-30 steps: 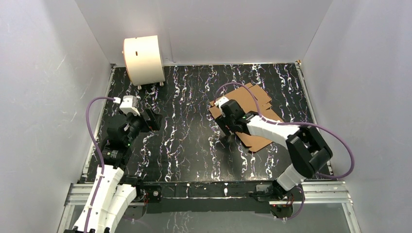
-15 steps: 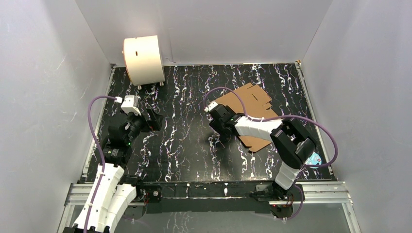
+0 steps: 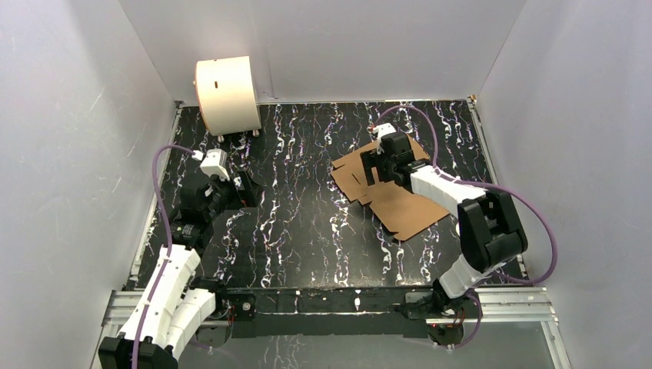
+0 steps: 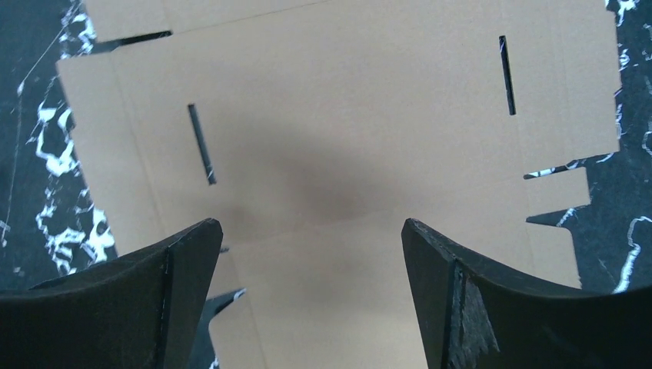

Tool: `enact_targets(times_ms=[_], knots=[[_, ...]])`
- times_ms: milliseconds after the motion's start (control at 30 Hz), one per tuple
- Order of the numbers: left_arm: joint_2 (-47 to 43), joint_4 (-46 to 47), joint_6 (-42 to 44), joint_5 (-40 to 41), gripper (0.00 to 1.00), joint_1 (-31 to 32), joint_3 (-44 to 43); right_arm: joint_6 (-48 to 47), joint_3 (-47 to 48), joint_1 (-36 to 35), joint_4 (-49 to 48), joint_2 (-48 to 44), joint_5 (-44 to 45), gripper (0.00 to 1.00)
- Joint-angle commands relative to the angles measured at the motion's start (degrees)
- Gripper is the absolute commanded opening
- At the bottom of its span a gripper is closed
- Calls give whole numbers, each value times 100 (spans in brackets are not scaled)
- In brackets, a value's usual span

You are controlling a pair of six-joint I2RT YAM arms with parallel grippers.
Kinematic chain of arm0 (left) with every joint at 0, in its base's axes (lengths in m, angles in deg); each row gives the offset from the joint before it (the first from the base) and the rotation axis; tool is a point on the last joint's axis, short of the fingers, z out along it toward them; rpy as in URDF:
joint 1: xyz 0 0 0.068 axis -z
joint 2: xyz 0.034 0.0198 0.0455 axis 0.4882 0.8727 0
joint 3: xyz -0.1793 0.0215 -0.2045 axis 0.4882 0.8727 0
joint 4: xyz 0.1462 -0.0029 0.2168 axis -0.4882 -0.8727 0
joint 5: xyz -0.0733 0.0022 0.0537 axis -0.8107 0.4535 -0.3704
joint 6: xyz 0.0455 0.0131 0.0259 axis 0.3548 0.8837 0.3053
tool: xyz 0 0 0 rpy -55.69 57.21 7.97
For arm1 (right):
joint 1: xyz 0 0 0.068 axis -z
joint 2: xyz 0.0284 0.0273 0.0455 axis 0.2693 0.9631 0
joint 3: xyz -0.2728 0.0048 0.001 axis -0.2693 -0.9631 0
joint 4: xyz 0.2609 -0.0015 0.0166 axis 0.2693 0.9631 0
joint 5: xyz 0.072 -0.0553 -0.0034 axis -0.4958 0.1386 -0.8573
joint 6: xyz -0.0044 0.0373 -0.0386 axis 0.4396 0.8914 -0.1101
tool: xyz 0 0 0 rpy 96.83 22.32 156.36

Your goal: Fold the paper box

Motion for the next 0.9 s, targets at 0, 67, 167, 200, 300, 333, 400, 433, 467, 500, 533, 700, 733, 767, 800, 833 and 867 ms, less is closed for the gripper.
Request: enact_targets(times_ms=[0, 67, 167, 200, 300, 333, 400, 433, 467, 500, 533, 700, 733, 767, 800, 833, 867], knots=[[-50, -26, 26, -140, 96, 32, -216, 374, 242, 220, -594, 454, -239, 97], [-18, -70, 40, -146, 96, 32, -229, 309, 267, 220, -798, 614, -198, 97], [45, -92, 41, -196, 96, 32, -245, 234, 353, 220, -793, 787, -257, 99], [59, -96, 43, -195, 96, 32, -247, 230, 357, 214, -797, 834, -303, 99], [98, -109, 38, -168, 96, 32, -264, 259, 333, 140, -778, 953, -317, 99], [113, -114, 31, -166, 96, 32, -265, 273, 327, 82, -755, 985, -286, 99], [120, -119, -2, -174, 96, 32, -265, 365, 323, -52, -689, 1039, -247, 99], [133, -127, -27, -189, 96, 33, -265, 449, 318, -133, -668, 1066, -224, 99], [148, -134, -40, -196, 96, 32, -265, 549, 320, -232, -666, 1093, -189, 99], [173, -156, -47, -207, 96, 32, -272, 643, 307, -370, -666, 1128, -123, 99], [210, -208, -60, -205, 96, 32, -294, 731, 317, -524, -666, 1170, -54, 99], [406, -338, -200, -228, 96, 32, -355, 1389, 534, -1472, -343, 1367, 619, 99], [424, -345, -236, -251, 96, 32, -361, 1522, 582, -1645, -366, 1394, 687, 99], [434, -345, -280, -248, 96, 32, -362, 1598, 653, -1785, -412, 1415, 691, 99], [427, -349, -339, -223, 96, 32, -361, 1643, 737, -1919, -457, 1430, 693, 99], [419, -351, -398, -193, 96, 32, -362, 1665, 838, -2042, -497, 1459, 684, 99], [410, -364, -455, -143, 96, 32, -358, 1659, 965, -2134, -518, 1490, 602, 99]])
